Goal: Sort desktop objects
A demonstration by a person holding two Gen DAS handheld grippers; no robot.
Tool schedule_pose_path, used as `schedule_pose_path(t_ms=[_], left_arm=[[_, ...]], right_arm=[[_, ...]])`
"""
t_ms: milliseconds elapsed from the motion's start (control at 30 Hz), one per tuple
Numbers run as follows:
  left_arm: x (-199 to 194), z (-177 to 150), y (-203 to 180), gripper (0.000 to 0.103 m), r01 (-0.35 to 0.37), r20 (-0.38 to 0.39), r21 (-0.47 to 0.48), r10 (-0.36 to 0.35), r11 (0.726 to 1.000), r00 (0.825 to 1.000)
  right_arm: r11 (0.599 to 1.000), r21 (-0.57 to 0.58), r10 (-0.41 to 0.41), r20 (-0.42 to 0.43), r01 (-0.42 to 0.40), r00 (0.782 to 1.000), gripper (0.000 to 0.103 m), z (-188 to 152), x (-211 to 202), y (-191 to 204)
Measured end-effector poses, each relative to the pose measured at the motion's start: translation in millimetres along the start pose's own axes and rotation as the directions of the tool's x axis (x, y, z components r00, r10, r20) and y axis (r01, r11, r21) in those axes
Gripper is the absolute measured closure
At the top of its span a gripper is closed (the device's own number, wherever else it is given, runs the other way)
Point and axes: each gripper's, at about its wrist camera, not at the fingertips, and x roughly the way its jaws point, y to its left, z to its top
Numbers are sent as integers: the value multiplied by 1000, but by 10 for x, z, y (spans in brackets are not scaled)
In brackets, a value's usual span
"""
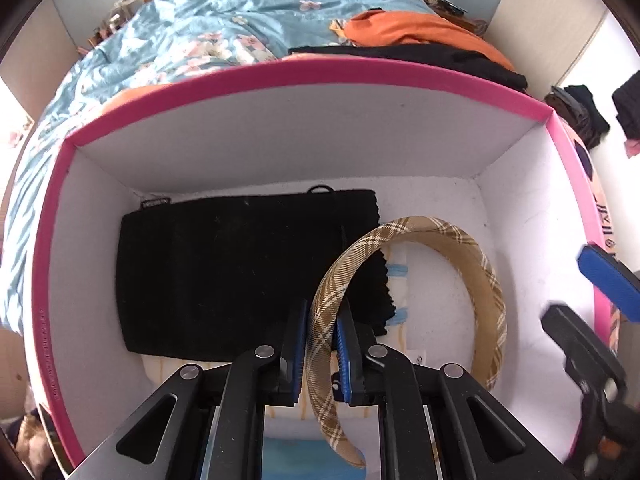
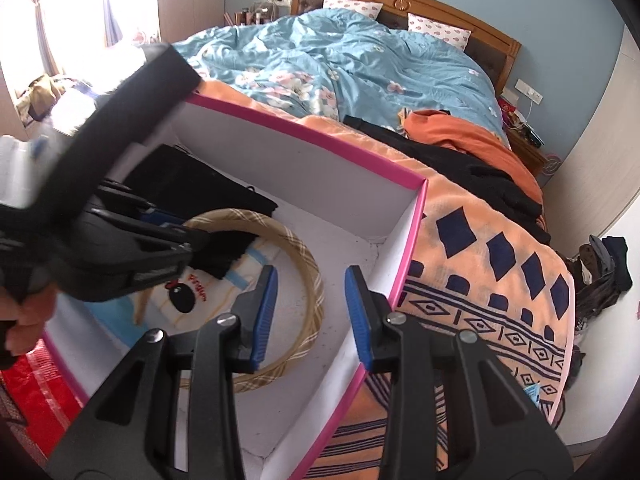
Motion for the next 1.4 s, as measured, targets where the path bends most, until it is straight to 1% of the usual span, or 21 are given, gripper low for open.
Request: schedule_pose_path(t_ms=[233, 267, 333, 400, 433, 567, 633, 667, 700, 733, 767, 867, 900, 1000, 1033, 1100, 1133, 1200, 1233, 1300, 1400], left_arm=[[-108, 69, 44, 91, 29, 60, -149, -20, 988, 998], [-106, 80, 53, 90, 65, 72, -177, -53, 982, 996], [-63, 103, 9, 90, 65, 57, -175, -56, 982, 997], [47, 112, -41, 89, 53, 6, -154, -53, 987, 999], [84, 106, -46, 89, 43, 4, -160, -43, 986, 999], [95, 114, -46, 89, 47, 9, -159, -46, 986, 999], [128, 121, -51, 89, 52, -4, -153, -54, 987, 999], [160, 126, -50, 87, 65, -21, -151, -69, 986, 997], [185, 133, -50, 81, 82, -33, -148, -88, 986, 996], [187, 127, -45, 71, 98, -35, -145, -104, 985, 994], [171, 125, -40, 68, 123, -27, -146, -128, 982, 991], [127, 119, -38, 60, 149, -5, -143, -151, 979, 989], [110, 115, -49, 54, 158, -1, -138, -160, 978, 987], [16, 80, -63, 51, 173, 34, -132, -170, 976, 985], [-27, 73, -61, 47, 185, 49, -127, -180, 974, 982], [-132, 51, -74, 42, 205, 87, -122, -195, 971, 977], [-190, 31, -66, 37, 215, 106, -120, -203, 969, 973], [-327, -20, -66, 31, 247, 149, -109, -229, 963, 962], [-341, 5, -49, 28, 252, 168, -104, -233, 962, 958], [-493, -76, -71, 26, 241, 200, -82, -221, 967, 955], [-743, -248, -83, 19, 251, 246, -38, -234, 967, 941]], right_arm=[[999, 16, 38, 61, -39, 997, 66, -56, -183, 22], [999, 22, 39, 77, -41, 996, 66, -65, -211, 14], [998, 35, 56, 85, -59, 995, 66, -83, -235, -14], [997, 40, 62, 86, -66, 994, 66, -103, -249, -23], [997, 38, 63, 85, -67, 994, 66, -117, -253, -21], [996, 40, 77, 97, -81, 992, 66, -165, -298, -29], [994, 48, 93, 95, -98, 991, 66, -189, -290, -52], [993, 52, 101, 97, -106, 990, 66, -206, -289, -54], [993, 55, 102, 97, -108, 990, 66, -215, -286, -58], [992, 60, 104, 97, -110, 990, 66, -231, -282, -59], [991, 66, 110, 101, -117, 989, 66, -247, -284, -60], [989, 77, 121, 105, -130, 987, 65, -292, -293, -56], [987, 82, 127, 106, -136, 986, 65, -311, -301, -53], [986, 89, 134, 117, -144, 984, 65, -356, -347, -45], [984, 90, 141, 121, -152, 983, 65, -373, -375, -40], [983, 95, 144, 130, -157, 981, 64, -391, -415, -36], [982, 96, 147, 133, -161, 980, 63, -405, -439, -31], [979, 107, 155, 150, -172, 976, 57, -438, -489, -25], [977, 110, 163, 158, -181, 974, 57, -458, -522, -15], [975, 116, 169, 175, -191, 970, 57, -496, -582, -1], [967, 129, 192, 198, -220, 961, 57, -552, -660, 24]])
